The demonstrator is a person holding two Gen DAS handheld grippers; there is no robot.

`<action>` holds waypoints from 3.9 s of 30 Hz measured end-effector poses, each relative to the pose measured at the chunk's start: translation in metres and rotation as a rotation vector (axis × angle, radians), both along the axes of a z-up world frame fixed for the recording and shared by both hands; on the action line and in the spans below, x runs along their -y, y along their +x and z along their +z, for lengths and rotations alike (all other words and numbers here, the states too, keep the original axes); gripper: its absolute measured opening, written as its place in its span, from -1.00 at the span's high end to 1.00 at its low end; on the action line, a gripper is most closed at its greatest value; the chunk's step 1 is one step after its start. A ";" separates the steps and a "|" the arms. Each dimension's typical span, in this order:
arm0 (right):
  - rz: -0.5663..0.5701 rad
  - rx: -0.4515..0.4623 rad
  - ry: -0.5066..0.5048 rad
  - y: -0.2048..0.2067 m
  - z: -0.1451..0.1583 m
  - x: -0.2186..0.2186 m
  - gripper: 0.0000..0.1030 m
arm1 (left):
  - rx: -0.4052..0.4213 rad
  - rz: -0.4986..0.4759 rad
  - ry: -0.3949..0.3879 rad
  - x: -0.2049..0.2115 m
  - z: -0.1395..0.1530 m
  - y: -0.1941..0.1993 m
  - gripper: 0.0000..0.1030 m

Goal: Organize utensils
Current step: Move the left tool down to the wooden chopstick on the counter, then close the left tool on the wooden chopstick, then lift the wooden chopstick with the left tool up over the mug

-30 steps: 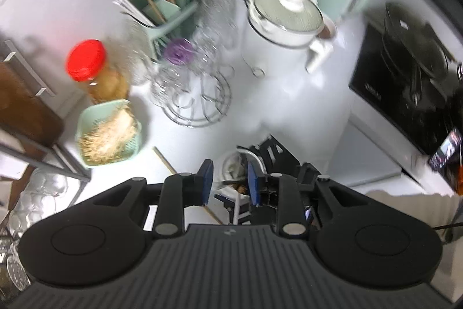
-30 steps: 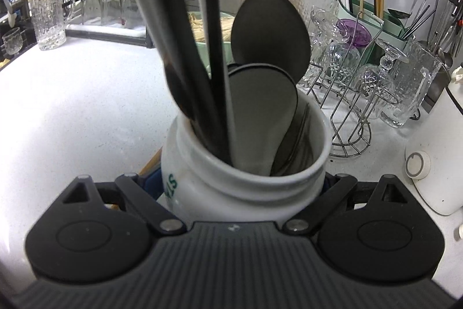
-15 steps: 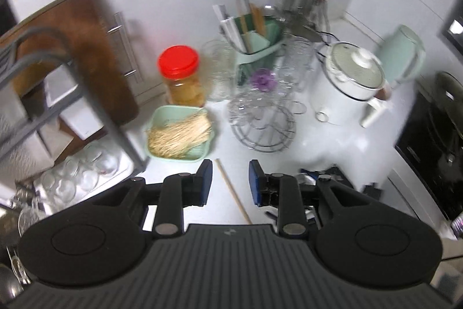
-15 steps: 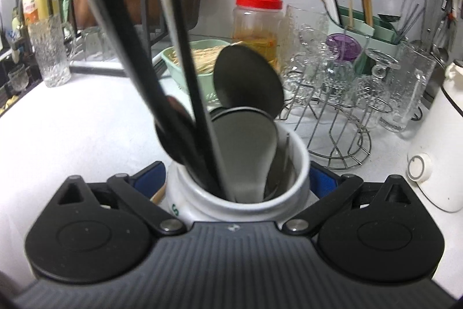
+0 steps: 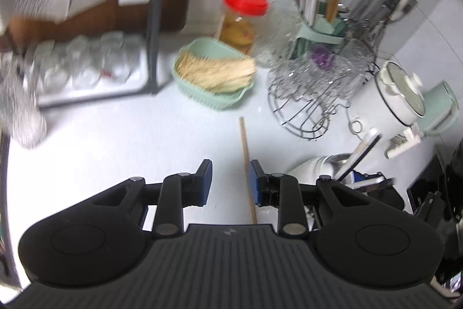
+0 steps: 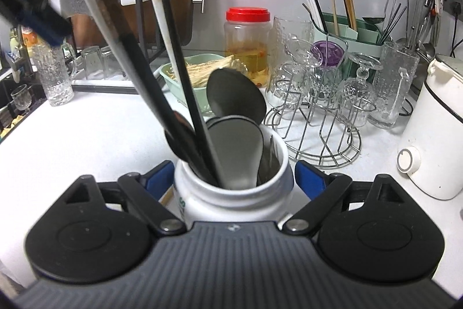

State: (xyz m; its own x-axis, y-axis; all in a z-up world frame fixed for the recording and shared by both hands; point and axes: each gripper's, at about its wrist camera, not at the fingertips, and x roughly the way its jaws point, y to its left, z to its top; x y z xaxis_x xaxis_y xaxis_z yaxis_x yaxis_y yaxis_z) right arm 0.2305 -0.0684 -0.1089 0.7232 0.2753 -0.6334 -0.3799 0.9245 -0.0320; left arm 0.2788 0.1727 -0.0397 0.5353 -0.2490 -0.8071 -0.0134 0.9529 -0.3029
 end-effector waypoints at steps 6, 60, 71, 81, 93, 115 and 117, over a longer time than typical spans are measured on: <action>-0.007 0.010 0.006 -0.001 -0.003 0.000 -0.74 | -0.040 0.070 -0.048 -0.006 -0.042 -0.008 0.38; 0.078 -0.035 0.006 0.002 0.000 0.009 -0.74 | -0.197 -0.029 -0.031 0.068 -0.151 -0.098 0.93; 0.091 -0.037 0.000 0.003 0.000 0.009 -0.74 | -0.216 0.008 -0.086 0.059 -0.149 -0.136 0.93; 0.119 -0.035 -0.003 0.003 0.000 0.011 -0.74 | -0.251 0.067 -0.116 0.062 -0.166 -0.147 0.91; 0.122 -0.030 -0.003 0.003 0.000 0.010 -0.75 | -0.346 0.059 -0.146 0.074 -0.184 -0.154 0.41; 0.083 -0.032 -0.010 0.000 0.000 0.008 -0.75 | -0.114 0.029 -0.008 0.042 -0.037 -0.095 0.90; 0.077 -0.029 -0.013 0.000 0.000 0.007 -0.75 | -0.085 0.013 0.013 0.042 -0.021 -0.082 0.90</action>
State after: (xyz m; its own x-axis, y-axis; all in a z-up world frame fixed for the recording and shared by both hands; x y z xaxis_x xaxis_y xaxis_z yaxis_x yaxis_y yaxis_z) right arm 0.2301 -0.0754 -0.1093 0.6813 0.3210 -0.6579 -0.4512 0.8918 -0.0321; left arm 0.1963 0.1309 -0.0611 0.4678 -0.2315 -0.8530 -0.0509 0.9564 -0.2875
